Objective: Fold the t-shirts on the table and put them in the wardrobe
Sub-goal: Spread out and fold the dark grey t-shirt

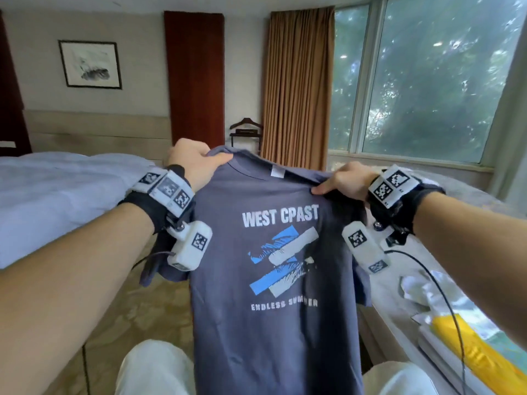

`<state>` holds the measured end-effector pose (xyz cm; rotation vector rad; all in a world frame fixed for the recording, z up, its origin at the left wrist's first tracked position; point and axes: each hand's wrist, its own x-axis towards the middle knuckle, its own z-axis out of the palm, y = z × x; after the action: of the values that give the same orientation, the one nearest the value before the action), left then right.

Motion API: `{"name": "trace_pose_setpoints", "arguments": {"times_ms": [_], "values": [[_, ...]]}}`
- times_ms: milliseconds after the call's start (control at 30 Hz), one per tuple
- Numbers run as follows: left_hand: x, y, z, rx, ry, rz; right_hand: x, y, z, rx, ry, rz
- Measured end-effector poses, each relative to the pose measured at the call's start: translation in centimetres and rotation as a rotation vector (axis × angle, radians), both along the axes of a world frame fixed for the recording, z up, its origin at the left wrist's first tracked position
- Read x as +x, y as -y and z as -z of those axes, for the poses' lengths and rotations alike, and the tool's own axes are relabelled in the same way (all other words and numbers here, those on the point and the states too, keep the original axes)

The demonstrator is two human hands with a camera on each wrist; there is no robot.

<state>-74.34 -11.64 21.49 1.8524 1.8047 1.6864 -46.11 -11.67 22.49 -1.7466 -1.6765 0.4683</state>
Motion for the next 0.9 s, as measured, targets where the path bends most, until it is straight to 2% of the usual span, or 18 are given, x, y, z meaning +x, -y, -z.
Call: {"name": "trace_pose_setpoints", "arguments": {"times_ms": [100,200,400,500,700,900], "values": [[0.0,-1.3,2.3,-0.079,-0.187,-0.140,0.9,-2.4,2.5,-0.039,0.107,-0.018],[-0.3,-3.9,5.0,-0.156,-0.220,-0.139,1.4,-4.6,5.2,-0.086,0.144,-0.037],[-1.7,-10.4,10.9,-0.269,-0.144,-0.026,2.5,-10.6,11.3,-0.091,0.174,0.016],[-2.1,-13.9,13.7,-0.327,-0.101,0.011,2.8,-13.8,14.0,-0.137,0.128,0.067],[-2.5,-19.6,18.5,-0.412,-0.046,-0.017,3.1,-20.0,18.5,-0.260,-0.020,0.156],[-2.5,-25.4,23.6,-0.478,0.119,-0.066,3.1,-25.2,23.1,-0.342,0.002,0.287]]}}
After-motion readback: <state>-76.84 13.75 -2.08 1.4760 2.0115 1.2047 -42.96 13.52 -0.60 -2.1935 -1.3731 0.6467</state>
